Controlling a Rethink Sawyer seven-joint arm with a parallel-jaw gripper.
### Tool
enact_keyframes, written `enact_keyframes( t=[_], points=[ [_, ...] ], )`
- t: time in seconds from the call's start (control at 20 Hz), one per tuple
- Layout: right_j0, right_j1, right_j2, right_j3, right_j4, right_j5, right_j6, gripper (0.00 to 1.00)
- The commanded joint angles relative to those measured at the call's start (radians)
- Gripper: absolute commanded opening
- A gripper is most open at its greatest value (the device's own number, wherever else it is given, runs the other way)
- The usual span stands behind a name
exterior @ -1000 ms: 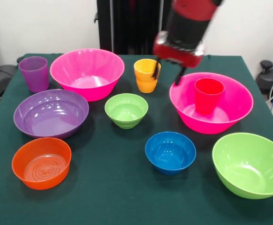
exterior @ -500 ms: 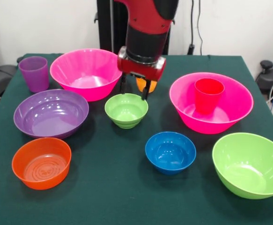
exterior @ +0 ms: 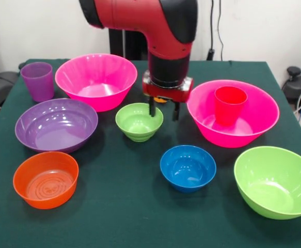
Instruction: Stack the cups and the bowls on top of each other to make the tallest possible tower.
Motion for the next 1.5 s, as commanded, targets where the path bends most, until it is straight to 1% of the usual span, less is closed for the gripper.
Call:
enact_keyframes(
  t=[0.05, 0.1, 0.3, 0.4, 0.5, 0.6, 0.7, 0.95, 1.0, 1.2, 1.3, 1.4, 1.45, 1.5],
  points=[
    [0.013, 0.076, 0.149, 0.079, 0.007, -0.020, 0.043, 1.00],
    [0.016, 0.090, 0.145, 0.072, -0.006, -0.035, 0.040, 1.00],
    [0.053, 0.151, 0.090, 0.024, -0.052, -0.109, 0.061, 1.00],
    [0.068, 0.165, 0.069, 0.009, -0.065, -0.126, 0.062, 1.00],
    [0.079, 0.162, 0.055, 0.002, -0.075, -0.114, 0.050, 1.00],
    [0.106, 0.154, 0.021, -0.019, -0.099, -0.111, 0.038, 1.00],
    [0.142, 0.128, -0.027, -0.047, -0.137, -0.101, 0.024, 1.00],
    [0.181, 0.055, -0.077, -0.096, -0.194, -0.014, -0.029, 1.00],
    [0.185, 0.046, -0.080, -0.108, -0.199, 0.006, -0.037, 1.00],
    [0.196, 0.020, -0.088, -0.133, -0.230, 0.026, -0.061, 1.00],
    [0.197, 0.010, -0.086, -0.135, -0.237, 0.028, -0.061, 1.00],
    [0.194, 0.008, -0.080, -0.138, -0.250, 0.009, -0.064, 1.00],
    [0.183, 0.005, -0.061, -0.135, -0.262, 0.007, -0.080, 0.00],
    [0.174, 0.001, -0.051, -0.125, -0.268, -0.019, -0.084, 0.00]
  ],
)
